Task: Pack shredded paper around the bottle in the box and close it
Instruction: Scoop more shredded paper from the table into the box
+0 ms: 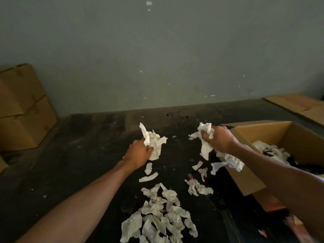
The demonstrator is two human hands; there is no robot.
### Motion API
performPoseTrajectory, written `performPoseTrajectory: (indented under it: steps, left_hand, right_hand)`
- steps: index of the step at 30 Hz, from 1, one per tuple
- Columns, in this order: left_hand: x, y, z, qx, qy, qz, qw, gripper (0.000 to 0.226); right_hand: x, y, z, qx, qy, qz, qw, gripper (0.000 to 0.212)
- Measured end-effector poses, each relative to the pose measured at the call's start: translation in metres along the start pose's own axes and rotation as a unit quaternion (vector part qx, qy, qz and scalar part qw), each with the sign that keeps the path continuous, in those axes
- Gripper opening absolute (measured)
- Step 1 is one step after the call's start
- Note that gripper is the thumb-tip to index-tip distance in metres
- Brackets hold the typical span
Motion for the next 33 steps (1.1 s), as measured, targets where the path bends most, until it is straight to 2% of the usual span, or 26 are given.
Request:
performPoseTrajectory:
  steps: [6,14,18,22,27,31,33]
  left_hand:
    - [0.024,0.071,-0.050,0.044,0.017,0.007,0.999,0.018]
    - [0.112,0.203,-0.126,0.075,0.029,0.033,0.996,0.025]
    - [0.171,0.272,-0.158,0.081,0.025,0.057,0.995,0.027]
    - [0.223,0.327,-0.183,0.081,0.026,0.083,0.993,0.035]
    - [0.270,0.353,-0.199,0.040,0.053,0.125,0.990,0.031]
    - [0.302,0.345,-0.206,0.001,0.052,0.154,0.987,0.033]
    - [0.321,0.338,-0.208,-0.010,0.054,0.185,0.981,0.030]
  right_hand:
    - [-0.071,0.048,-0.002,-0.025,0.077,-0.023,0.996,0.031]
    - [-0.160,0.157,-0.028,-0.036,0.126,-0.030,0.991,0.037]
    - [-0.201,0.221,-0.046,-0.027,0.133,-0.050,0.990,0.042]
    - [-0.221,0.267,-0.064,-0.038,0.109,-0.076,0.990,0.033]
    - [-0.215,0.307,-0.091,-0.009,0.085,-0.125,0.989,0.030]
    - [-0.198,0.323,-0.102,0.002,0.105,-0.170,0.980,0.028]
    - [-0.189,0.336,-0.105,0.015,0.088,-0.172,0.981,0.028]
Point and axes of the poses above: each hand's wrist, its own z-axis away from the middle knuckle, its own x-axis out of the palm, y = z × x, the point moved 3 cm from there along -z, towards the middle knuckle, and after that the axes turned 15 degrees about x, right-handed, at the moved point
